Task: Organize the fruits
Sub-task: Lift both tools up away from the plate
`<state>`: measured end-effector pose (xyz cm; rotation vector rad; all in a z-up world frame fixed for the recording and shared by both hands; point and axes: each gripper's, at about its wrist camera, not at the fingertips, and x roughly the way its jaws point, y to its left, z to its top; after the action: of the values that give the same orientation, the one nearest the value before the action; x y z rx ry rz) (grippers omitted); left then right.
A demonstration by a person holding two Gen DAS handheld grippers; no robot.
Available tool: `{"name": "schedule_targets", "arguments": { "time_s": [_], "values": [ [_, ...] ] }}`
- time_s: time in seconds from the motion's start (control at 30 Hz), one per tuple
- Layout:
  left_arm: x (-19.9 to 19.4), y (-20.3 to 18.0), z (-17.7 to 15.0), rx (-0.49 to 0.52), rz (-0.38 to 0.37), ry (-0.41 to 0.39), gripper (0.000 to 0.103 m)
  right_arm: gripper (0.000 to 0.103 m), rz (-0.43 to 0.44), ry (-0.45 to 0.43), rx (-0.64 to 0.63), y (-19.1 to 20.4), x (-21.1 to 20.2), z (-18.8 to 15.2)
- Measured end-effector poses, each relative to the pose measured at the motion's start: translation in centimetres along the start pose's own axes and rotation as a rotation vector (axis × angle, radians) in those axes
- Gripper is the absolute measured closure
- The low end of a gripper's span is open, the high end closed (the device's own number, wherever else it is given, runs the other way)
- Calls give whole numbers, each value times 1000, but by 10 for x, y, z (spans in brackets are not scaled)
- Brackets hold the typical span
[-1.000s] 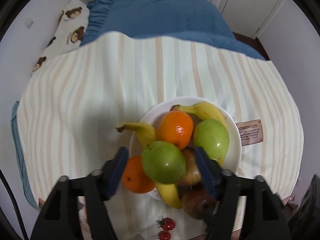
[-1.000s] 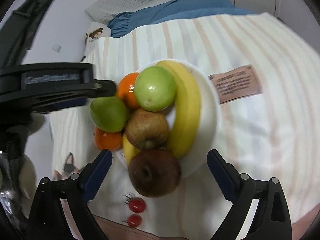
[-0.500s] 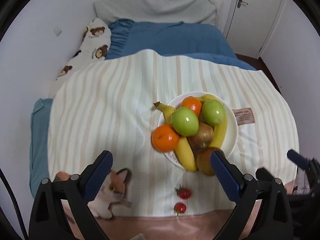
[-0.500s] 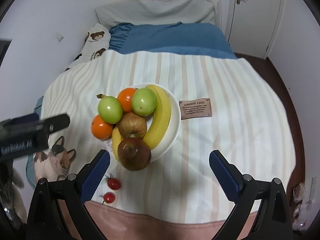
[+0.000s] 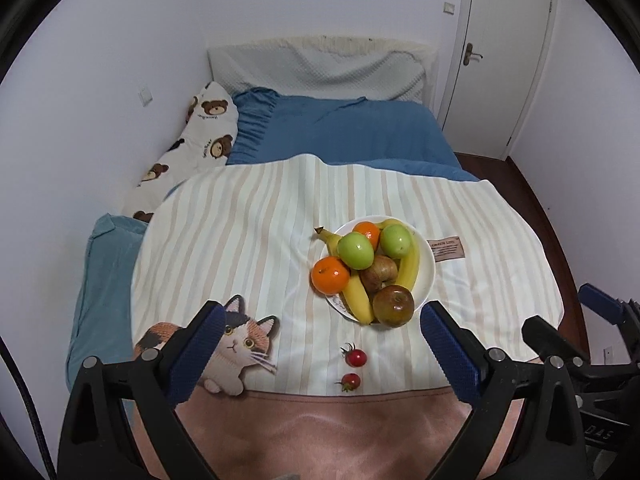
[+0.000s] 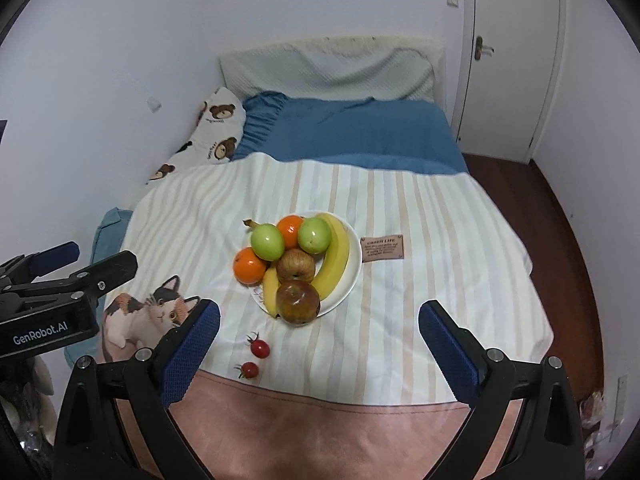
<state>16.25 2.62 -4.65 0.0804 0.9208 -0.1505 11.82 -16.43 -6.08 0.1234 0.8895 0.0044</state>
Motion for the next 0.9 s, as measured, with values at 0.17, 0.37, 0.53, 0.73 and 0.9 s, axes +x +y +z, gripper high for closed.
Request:
{"name": "schedule_targets", "arguments": {
  "time_s": [0.17, 0.37, 0.53, 0.73, 0.9],
  "values": [
    [-25, -6, -13, 16, 0, -24, 3, 1, 4, -33, -16, 6, -34, -5],
    [-43, -9, -24, 1, -17, -28, 3, 1, -6, -67, -3, 4, -66, -10],
    [-52, -11, -28, -6, -27, -33, 3, 1, -6, -86, 16, -1, -80, -9],
    [-43, -5, -30, -28, -13, -25, 3, 0, 26, -33, 46, -12, -62, -11],
    [5, 4, -40, -46, 27, 69, 3, 0, 77, 84, 92, -25, -8, -24]
  ]
}}
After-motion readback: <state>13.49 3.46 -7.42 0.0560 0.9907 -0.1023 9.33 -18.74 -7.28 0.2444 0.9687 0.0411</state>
